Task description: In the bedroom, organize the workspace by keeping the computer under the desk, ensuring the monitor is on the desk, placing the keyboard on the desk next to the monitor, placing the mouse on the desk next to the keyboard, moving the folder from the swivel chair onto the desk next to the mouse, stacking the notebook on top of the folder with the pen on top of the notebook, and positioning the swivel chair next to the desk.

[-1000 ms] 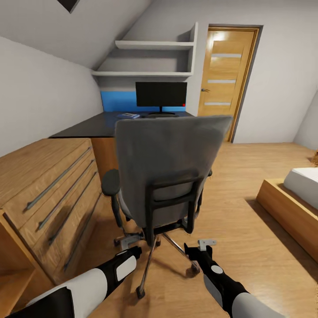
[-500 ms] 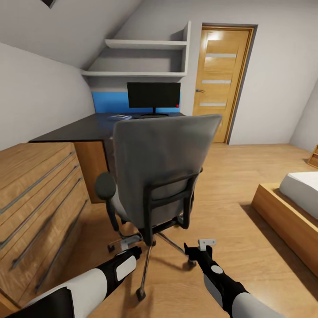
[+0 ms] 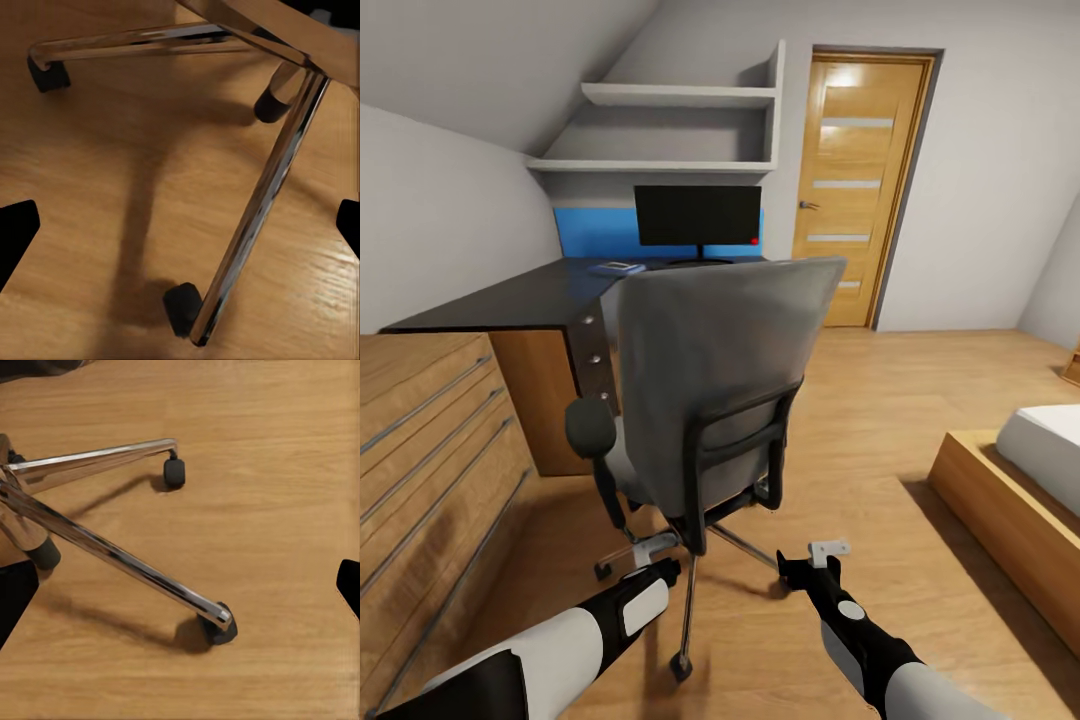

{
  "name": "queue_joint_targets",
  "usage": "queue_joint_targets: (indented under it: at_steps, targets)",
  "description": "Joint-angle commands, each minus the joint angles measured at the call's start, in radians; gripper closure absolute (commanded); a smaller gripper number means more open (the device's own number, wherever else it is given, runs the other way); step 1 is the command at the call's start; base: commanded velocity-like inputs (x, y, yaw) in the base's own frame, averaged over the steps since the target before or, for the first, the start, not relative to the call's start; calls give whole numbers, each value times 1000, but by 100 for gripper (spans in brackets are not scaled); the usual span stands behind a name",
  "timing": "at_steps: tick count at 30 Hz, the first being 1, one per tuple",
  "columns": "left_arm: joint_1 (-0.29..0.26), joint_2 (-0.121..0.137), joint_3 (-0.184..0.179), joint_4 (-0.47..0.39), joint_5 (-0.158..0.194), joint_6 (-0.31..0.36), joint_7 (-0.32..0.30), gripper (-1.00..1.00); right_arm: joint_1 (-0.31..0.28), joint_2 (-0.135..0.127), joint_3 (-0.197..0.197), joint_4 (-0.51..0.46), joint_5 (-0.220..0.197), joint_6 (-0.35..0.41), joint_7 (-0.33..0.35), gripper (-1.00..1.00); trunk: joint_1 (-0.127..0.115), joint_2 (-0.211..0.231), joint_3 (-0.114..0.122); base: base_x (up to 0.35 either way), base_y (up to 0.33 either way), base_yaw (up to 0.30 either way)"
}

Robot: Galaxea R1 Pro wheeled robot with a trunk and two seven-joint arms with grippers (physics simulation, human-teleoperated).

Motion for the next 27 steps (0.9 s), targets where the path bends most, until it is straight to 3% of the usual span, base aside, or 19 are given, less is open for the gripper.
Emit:
queue_joint_targets:
  at_steps: [1, 13, 21, 27]
  targets:
    - [-2, 0, -5, -2, -8, -4, 3, -100, -1, 0, 9, 1, -9, -4, -4, -100, 0, 0, -1, 316, -61, 0]
    - [-2, 0, -5, -2, -8, -4, 3, -100, -1, 1, 9, 1, -8, -5, -6, -100, 0, 0, -1, 324, -16, 0]
    - [-2, 1, -5, -2, -8, -2, 2, -100, -1, 1, 9, 1, -7, -6, -6, -100, 0, 0, -1, 315, -151, 0]
    - [-2, 2, -5, -2, -8, -2, 3, -100, -1, 3, 10, 1, -7, -28, -6, -100, 0, 0, -1, 87, -50, 0]
